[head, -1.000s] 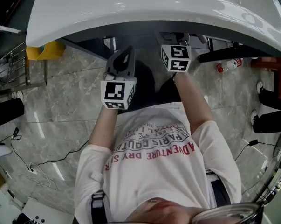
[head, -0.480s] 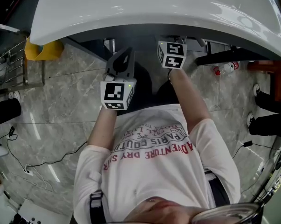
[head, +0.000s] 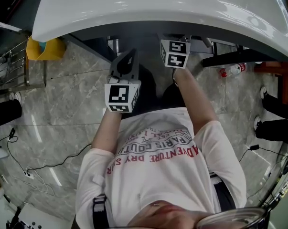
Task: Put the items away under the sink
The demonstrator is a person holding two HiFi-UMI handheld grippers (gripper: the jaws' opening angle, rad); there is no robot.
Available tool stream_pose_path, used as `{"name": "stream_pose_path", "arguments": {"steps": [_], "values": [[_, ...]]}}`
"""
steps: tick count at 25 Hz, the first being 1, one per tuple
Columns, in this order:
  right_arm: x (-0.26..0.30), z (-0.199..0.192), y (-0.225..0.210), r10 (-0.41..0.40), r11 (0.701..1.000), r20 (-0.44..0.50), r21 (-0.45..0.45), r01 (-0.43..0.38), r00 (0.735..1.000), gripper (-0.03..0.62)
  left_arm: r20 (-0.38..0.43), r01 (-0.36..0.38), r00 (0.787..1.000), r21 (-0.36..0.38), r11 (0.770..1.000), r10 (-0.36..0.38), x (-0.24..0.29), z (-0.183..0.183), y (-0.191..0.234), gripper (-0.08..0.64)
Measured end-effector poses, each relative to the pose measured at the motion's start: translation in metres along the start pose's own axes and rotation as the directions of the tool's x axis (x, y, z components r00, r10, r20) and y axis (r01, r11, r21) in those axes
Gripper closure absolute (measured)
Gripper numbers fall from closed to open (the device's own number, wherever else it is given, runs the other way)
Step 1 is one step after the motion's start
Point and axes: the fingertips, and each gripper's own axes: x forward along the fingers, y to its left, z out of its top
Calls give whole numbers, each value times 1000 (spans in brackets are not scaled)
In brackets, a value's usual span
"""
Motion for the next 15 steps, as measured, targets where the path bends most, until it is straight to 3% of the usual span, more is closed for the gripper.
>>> {"name": "stream_pose_path", "arguments": {"steps": [5,15], "values": [[-15,7,-6,-46,998,63,45,43,997,210,-7,17,1000,-9,1000,-17,-1,-2,-3,534],[-87,15,7,39,999,132,31,-43,991,225,13,45,999,-12,999,-45,0,-3,-28,534]]}}
